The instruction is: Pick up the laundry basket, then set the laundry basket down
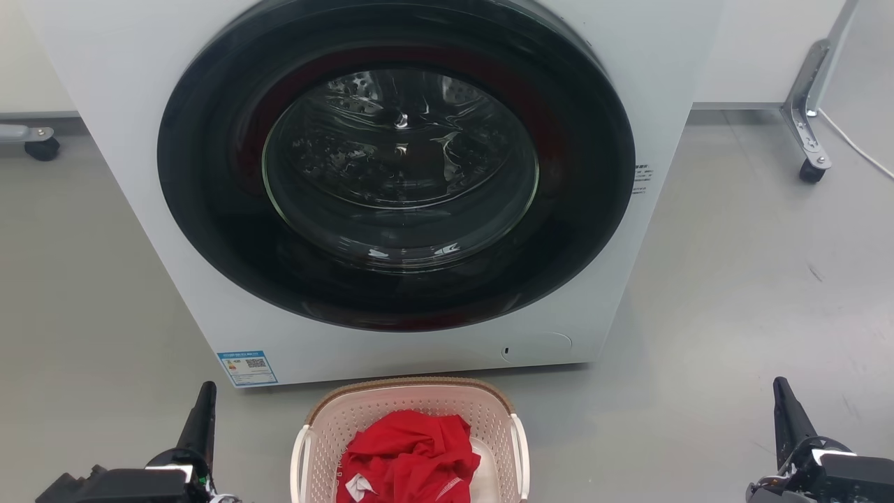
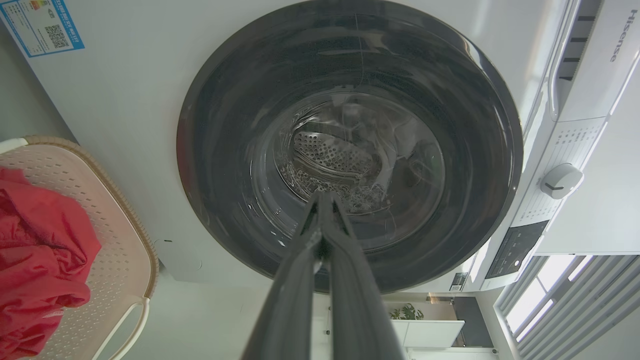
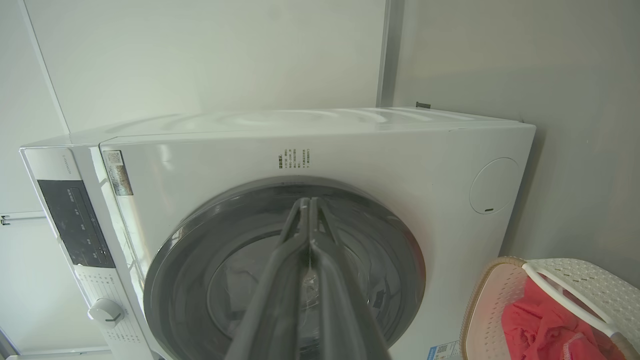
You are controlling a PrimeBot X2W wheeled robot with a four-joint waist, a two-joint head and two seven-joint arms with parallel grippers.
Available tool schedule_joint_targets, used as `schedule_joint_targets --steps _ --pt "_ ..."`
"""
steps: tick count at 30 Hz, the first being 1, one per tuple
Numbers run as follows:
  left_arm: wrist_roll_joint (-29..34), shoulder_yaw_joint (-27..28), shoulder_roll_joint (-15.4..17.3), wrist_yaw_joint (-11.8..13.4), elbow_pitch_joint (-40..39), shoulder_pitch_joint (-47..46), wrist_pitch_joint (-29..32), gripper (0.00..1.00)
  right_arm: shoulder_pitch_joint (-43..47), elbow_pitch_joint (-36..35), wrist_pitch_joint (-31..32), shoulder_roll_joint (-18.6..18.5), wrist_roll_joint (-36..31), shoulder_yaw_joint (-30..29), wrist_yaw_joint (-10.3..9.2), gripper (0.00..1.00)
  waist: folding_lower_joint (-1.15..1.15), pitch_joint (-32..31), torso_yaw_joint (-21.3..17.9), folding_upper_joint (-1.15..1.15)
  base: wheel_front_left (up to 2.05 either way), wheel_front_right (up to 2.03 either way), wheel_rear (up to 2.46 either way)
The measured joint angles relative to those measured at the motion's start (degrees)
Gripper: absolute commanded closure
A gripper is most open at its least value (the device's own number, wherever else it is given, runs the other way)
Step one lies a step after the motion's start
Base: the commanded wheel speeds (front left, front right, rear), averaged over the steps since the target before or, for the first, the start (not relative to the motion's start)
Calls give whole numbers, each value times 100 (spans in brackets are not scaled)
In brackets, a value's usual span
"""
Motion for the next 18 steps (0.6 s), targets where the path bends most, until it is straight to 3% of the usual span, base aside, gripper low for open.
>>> schedule_joint_targets --steps 18 --pt "0 0 0 0 1 0 0 100 0 -1 0 0 0 0 0 100 0 0 0 0 0 0 0"
